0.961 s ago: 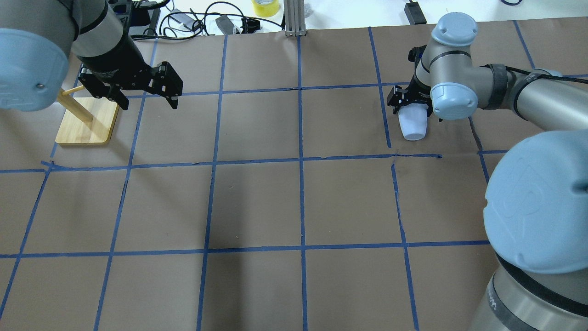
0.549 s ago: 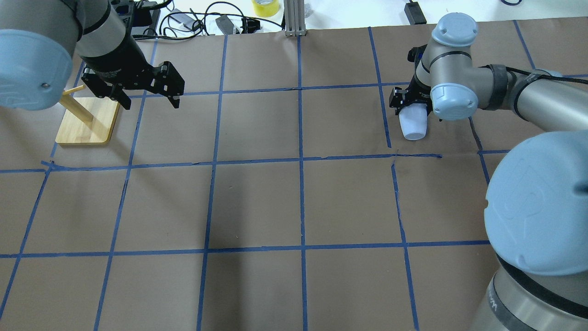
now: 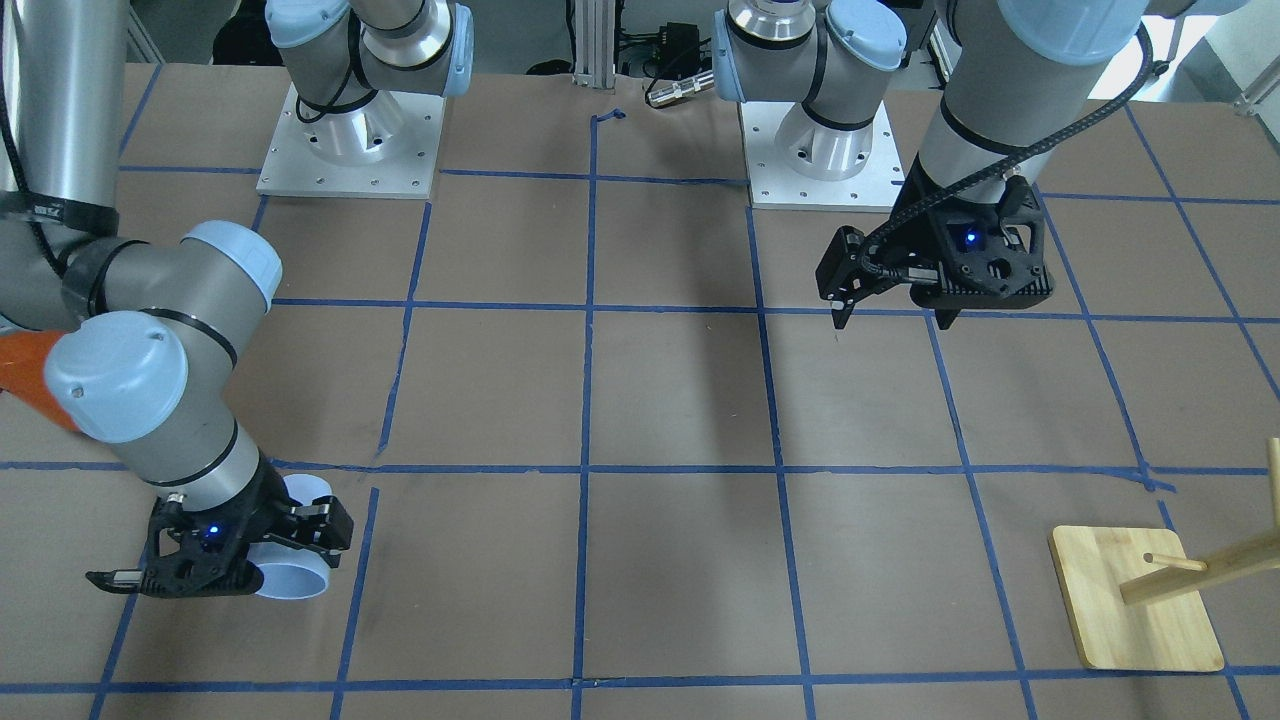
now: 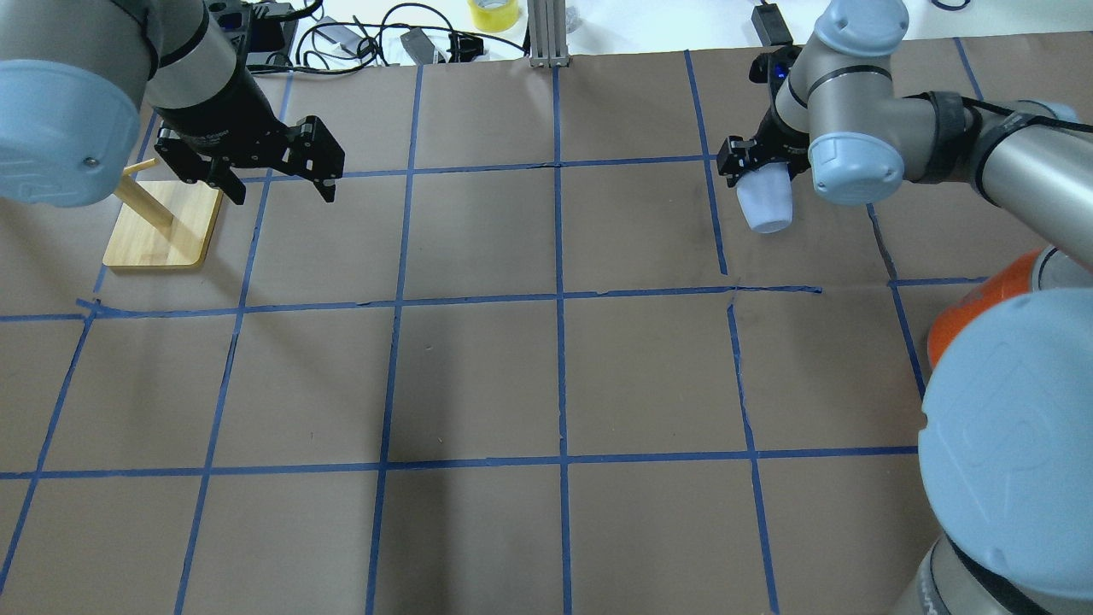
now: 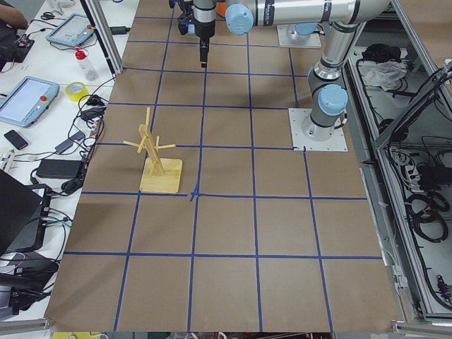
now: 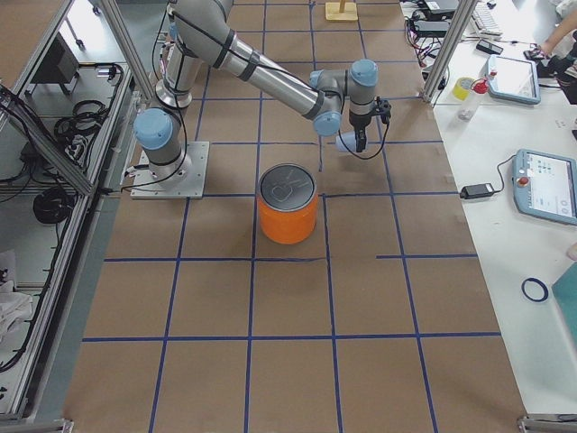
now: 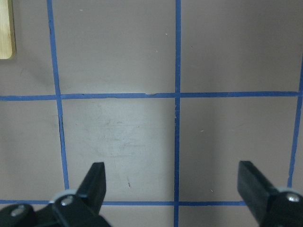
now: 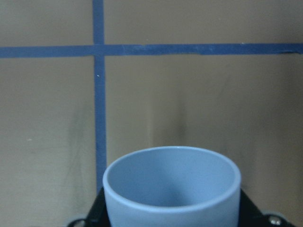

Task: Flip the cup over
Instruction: 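Carry the cup with the right gripper toward the left arm and lower it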

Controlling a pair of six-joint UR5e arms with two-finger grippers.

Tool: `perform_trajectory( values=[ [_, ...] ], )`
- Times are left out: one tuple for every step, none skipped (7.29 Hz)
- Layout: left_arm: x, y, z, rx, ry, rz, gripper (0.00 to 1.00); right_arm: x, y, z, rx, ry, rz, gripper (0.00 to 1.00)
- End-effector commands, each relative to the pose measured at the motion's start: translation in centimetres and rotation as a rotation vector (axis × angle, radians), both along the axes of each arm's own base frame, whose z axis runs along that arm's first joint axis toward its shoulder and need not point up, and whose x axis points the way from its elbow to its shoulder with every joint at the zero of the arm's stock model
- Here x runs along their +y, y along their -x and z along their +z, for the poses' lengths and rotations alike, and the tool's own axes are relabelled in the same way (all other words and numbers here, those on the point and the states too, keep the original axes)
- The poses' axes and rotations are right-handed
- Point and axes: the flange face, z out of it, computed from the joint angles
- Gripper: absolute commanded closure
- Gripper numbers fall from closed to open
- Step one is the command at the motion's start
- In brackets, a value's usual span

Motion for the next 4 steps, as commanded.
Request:
perform_trajectory(
  values=[
    [0.3, 0.0, 0.6, -0.002, 0.013, -0.006, 0.00, 2.6, -11.2, 2.1, -0.004, 0.063, 0.244, 0.99],
    [0.3, 0.0, 0.5, -0.001, 0.012, -0.010, 0.00, 4.2, -16.7, 2.4, -0.002, 0.116, 0.336, 0.98],
    [0.4, 0.1, 0.6, 0.004, 0.012, 0.000, 0.00, 5.9, -20.3, 2.4, -0.005, 0.120, 0.401, 0.98],
    [0.6, 0.0, 0.9, -0.003, 0.018, 0.001, 0.00, 7.4, -23.6, 1.3, 0.022, 0.120, 0.576, 0.98]
  ],
)
